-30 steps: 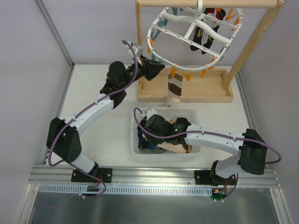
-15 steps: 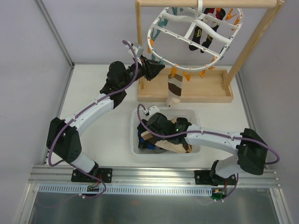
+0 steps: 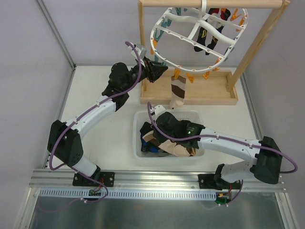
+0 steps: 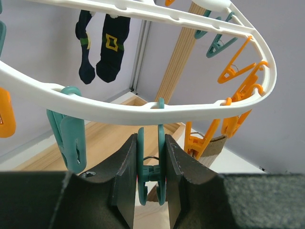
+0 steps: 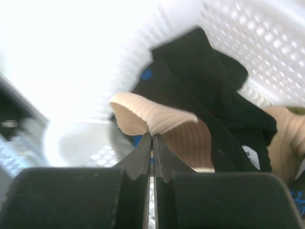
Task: Clip the socks to the hanger
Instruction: Pick up the sock from the bin.
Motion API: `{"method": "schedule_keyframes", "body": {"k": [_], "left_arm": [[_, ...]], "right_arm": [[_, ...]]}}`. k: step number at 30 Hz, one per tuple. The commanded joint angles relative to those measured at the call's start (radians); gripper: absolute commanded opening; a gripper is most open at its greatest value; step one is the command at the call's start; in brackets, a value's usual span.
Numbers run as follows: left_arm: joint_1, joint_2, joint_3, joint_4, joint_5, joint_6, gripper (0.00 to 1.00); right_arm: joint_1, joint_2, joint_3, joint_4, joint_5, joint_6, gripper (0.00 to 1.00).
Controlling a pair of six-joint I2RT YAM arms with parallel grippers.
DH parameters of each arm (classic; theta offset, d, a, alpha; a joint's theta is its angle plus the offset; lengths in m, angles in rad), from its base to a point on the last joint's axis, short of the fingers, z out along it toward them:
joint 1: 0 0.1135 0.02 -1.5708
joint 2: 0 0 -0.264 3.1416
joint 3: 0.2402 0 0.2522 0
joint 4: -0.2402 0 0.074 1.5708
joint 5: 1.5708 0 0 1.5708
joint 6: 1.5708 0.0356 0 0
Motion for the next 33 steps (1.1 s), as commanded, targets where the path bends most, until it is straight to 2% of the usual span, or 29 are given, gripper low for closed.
{"method": "schedule_keyframes", "body": {"k": [1, 8, 12, 17, 23, 26, 33], "left_arm": [[-0.012, 0.019, -0.026, -0.132, 0.037, 0.02, 0.0], [-0.012, 0.022, -0.026, -0.135, 0.029, 0.029, 0.0], [-0.012, 0.024, -0.026, -0.137, 0.025, 0.034, 0.0], [-0.012, 0.016, -0.027, -0.146, 0.012, 0.048, 0.0], [-0.012, 0.019, -0.026, -0.148, 0.011, 0.043, 0.0], [-0.012, 0.019, -0.027, -0.148, 0.006, 0.045, 0.0], [-0.012, 0.024, -0.024, -0.152, -0.005, 0.045, 0.0]], "right_arm": [[0.011, -0.072, 0.082, 0.006, -0.095, 0.018, 0.01], [0.023, -0.036, 0.11, 0.029, -0.256, -0.023, 0.01], [0.031, 0.046, 0.179, 0.031, -0.329, -0.055, 0.01], [0.049, 0.108, 0.251, 0.02, -0.33, -0.082, 0.01], [0.053, 0.063, 0.205, 0.147, -0.268, -0.007, 0.01], [0.069, 0.03, 0.149, 0.23, -0.187, 0.023, 0.01], [0.079, -0.113, 0.052, 0.133, 0.013, 0.059, 0.01]]}}
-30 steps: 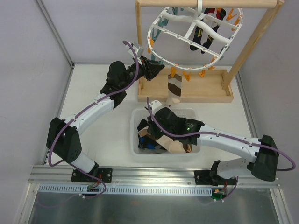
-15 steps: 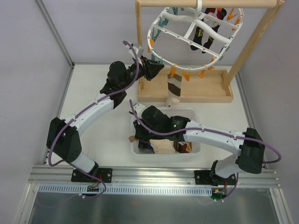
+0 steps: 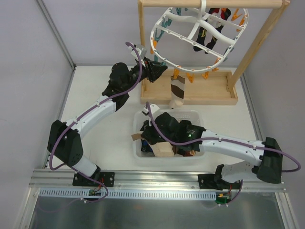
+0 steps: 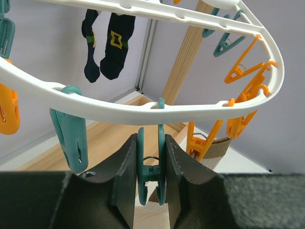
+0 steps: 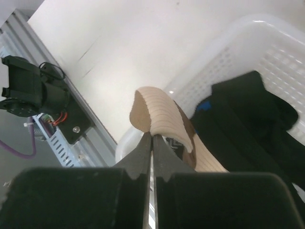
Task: Clip the socks to the hanger
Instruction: Pick up the sock from the bin.
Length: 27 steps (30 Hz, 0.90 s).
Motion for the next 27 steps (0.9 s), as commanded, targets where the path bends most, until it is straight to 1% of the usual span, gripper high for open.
{"method": "schedule_keyframes", "body": {"k": [1, 2, 3, 6, 7, 9, 10, 11, 15, 17, 19, 21, 22, 23, 25, 27], "left_arm": [[-0.012, 0.025, -0.024, -0.139, 0.018, 0.021, 0.0], [-0.012, 0.025, -0.024, -0.139, 0.02, 0.017, 0.0], [-0.012, 0.026, -0.023, -0.139, 0.021, 0.015, 0.0], [-0.012, 0.033, -0.02, -0.139, 0.026, 0.008, 0.0], [-0.012, 0.033, -0.018, -0.139, 0.028, 0.008, 0.0], [-0.012, 0.036, -0.019, -0.141, 0.031, 0.004, 0.0], [-0.012, 0.037, -0.018, -0.141, 0.032, 0.004, 0.0], [-0.012, 0.036, -0.016, -0.141, 0.034, 0.003, 0.0], [-0.01, 0.043, -0.009, -0.141, 0.044, -0.005, 0.0], [-0.012, 0.048, -0.009, -0.141, 0.05, -0.011, 0.0], [-0.013, 0.049, -0.01, -0.141, 0.049, -0.012, 0.0], [-0.013, 0.049, -0.01, -0.141, 0.047, -0.012, 0.0], [-0.012, 0.051, -0.009, -0.141, 0.049, -0.012, 0.0], [-0.013, 0.051, -0.009, -0.141, 0.049, -0.014, 0.0], [-0.013, 0.054, -0.007, -0.142, 0.052, -0.012, 0.0], [-0.013, 0.056, -0.007, -0.144, 0.054, -0.011, 0.0]], "right_arm": [[0.003, -0.125, -0.044, -0.019, 0.151, 0.056, 0.01], [0.003, -0.166, -0.076, -0.051, 0.177, 0.071, 0.01], [0.003, -0.187, -0.089, -0.07, 0.235, 0.115, 0.01], [0.003, -0.246, -0.161, -0.096, 0.31, 0.192, 0.01], [0.001, -0.256, -0.179, -0.107, 0.33, 0.268, 0.01], [0.003, -0.276, -0.21, -0.179, 0.385, 0.332, 0.01], [0.003, -0.28, -0.215, -0.214, 0.404, 0.393, 0.01], [0.004, -0.286, -0.218, -0.29, 0.421, 0.419, 0.01], [0.003, -0.253, -0.209, -0.436, 0.498, 0.5, 0.01], [0.003, -0.237, -0.201, -0.514, 0.548, 0.586, 0.01], [0.001, -0.24, -0.205, -0.519, 0.613, 0.611, 0.01], [-0.002, -0.245, -0.215, -0.474, 0.652, 0.597, 0.01], [-0.023, -0.244, -0.218, -0.464, 0.657, 0.599, 0.01], [-0.04, -0.239, -0.221, -0.437, 0.639, 0.584, 0.01], [-0.12, -0.228, -0.236, -0.397, 0.598, 0.554, 0.01], [-0.172, -0.246, -0.259, -0.343, 0.506, 0.524, 0.01]]}}
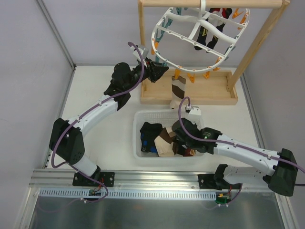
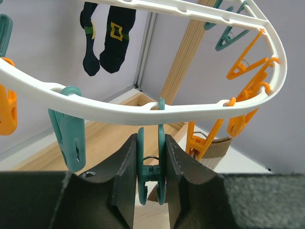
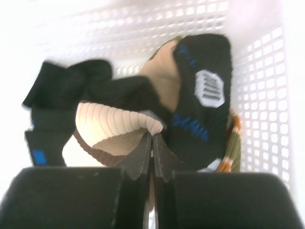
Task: Clip the socks to the hanger
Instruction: Pick up the sock from the bin.
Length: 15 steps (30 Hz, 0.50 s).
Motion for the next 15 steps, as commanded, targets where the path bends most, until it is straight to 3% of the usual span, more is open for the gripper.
{"method": "schedule_keyframes", "body": {"k": [1, 3, 5, 6, 9, 12, 15], "left_arm": [[-0.006, 0.032, -0.016, -0.144, 0.049, -0.006, 0.0], [-0.006, 0.033, -0.016, -0.146, 0.046, -0.001, 0.0], [-0.006, 0.039, -0.013, -0.146, 0.048, -0.001, 0.0], [-0.007, 0.041, -0.01, -0.146, 0.052, -0.002, 0.0], [-0.007, 0.047, -0.009, -0.146, 0.056, -0.002, 0.0], [-0.006, 0.047, -0.012, -0.147, 0.054, 0.002, 0.0], [-0.007, 0.045, -0.012, -0.147, 0.057, 0.004, 0.0]], "right_arm": [[-0.094, -0.024, -0.041, 0.094, -0.069, -0.031, 0.01], [-0.122, -0.049, -0.046, 0.117, -0.09, -0.031, 0.03], [-0.134, -0.055, -0.032, 0.102, -0.105, -0.027, 0.16], [-0.142, -0.058, -0.027, 0.1, -0.112, -0.031, 0.41], [-0.142, -0.069, -0.027, 0.12, -0.132, -0.114, 0.78], [-0.14, -0.089, -0.039, 0.165, -0.152, -0.287, 0.86], [-0.142, -0.139, -0.134, 0.278, -0.187, -0.46, 0.85]]}}
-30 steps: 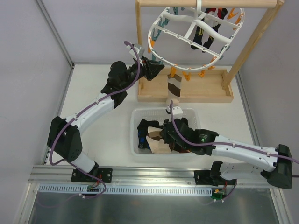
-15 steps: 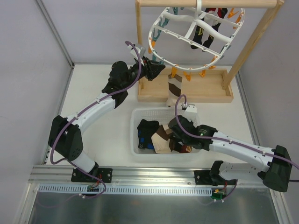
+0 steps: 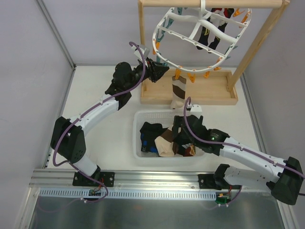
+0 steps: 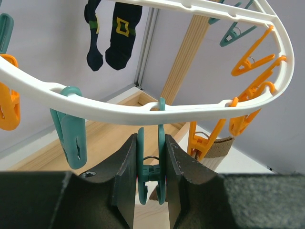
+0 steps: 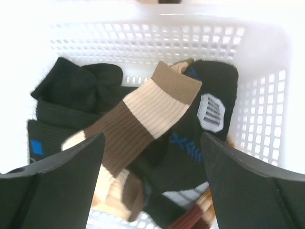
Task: Clip the socks to the hanger
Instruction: Pick up the sock from the bin.
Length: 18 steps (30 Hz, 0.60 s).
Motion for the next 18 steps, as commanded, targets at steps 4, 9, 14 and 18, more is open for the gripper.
{"method": "schedule_keyframes", "body": {"k": [4, 9, 14, 18], "left_arm": [[-0.006, 0.024, -0.022, -0.147, 0.056, 0.004, 0.0], [-0.006, 0.033, -0.016, -0.147, 0.073, -0.002, 0.0], [-0.006, 0.031, -0.018, -0.149, 0.071, 0.005, 0.0], [-0.006, 0.03, -0.016, -0.152, 0.07, 0.01, 0.0]], "right_arm": [[-0.005, -0.089, -0.132, 0.15, 0.032, -0.273, 0.85], [-0.025, -0.001, -0.138, 0.186, 0.052, -0.2, 0.83], [-0.048, 0.029, -0.148, 0.298, 0.069, -0.123, 0.81], [-0.106, 0.049, -0.14, 0.298, 0.09, -0.056, 0.71]]}}
